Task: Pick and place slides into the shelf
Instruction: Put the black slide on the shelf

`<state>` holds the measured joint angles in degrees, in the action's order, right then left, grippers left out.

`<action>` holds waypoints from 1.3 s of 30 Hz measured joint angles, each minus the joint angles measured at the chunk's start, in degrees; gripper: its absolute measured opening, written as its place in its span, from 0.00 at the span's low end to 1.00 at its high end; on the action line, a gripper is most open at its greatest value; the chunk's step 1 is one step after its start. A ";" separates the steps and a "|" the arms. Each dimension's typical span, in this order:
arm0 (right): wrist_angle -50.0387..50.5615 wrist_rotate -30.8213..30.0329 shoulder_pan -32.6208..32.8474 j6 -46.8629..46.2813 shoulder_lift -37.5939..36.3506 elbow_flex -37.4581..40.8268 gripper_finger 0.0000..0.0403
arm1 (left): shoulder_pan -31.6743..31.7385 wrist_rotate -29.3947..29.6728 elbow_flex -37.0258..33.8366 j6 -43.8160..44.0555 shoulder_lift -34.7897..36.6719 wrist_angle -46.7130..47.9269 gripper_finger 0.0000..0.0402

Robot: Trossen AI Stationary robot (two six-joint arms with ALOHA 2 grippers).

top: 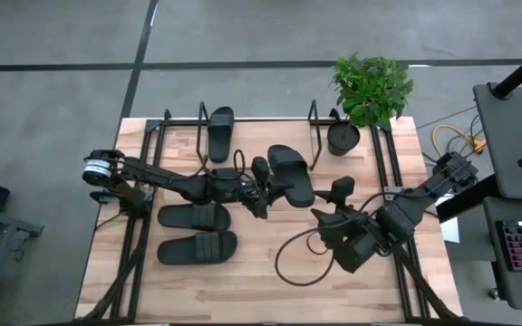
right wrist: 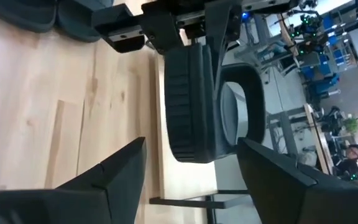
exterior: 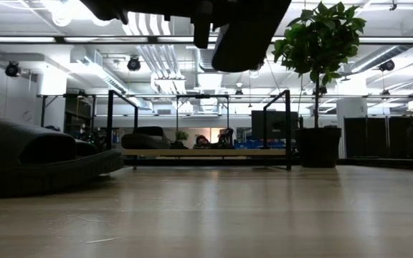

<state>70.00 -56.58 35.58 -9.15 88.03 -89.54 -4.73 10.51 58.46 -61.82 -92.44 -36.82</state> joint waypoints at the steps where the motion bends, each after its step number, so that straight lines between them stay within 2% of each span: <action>1: -0.01 -0.01 -0.24 0.12 0.00 0.04 0.60 | 0.00 -0.12 0.02 0.02 0.00 -0.24 0.12; 14: -0.77 0.00 -1.03 3.18 -0.02 0.09 0.55 | -0.26 -4.29 0.03 -0.05 0.00 -2.26 0.12; 21: -6.09 0.02 -1.08 8.88 -0.02 0.09 0.51 | -0.36 -7.17 0.04 -0.05 0.00 -3.75 0.12; 27: -6.19 0.04 -1.38 9.14 -0.09 0.09 0.48 | -0.52 -7.20 0.04 -0.05 0.00 -4.60 0.12; 32: -6.43 0.20 -2.31 9.16 -0.11 0.09 0.45 | -0.54 -9.52 0.04 -0.05 0.00 -5.53 0.12; 35: -6.46 0.21 -2.50 9.48 -0.11 0.09 0.40 | -0.52 -9.52 0.04 -0.05 0.00 -5.76 0.12; 39: -6.47 0.22 -2.48 10.01 -0.11 0.09 0.26 | -0.50 -9.52 0.04 0.02 0.00 -5.84 0.12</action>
<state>63.53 -56.36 33.10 0.86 87.92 -89.45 -5.23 0.99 58.50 -61.80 -92.44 -42.66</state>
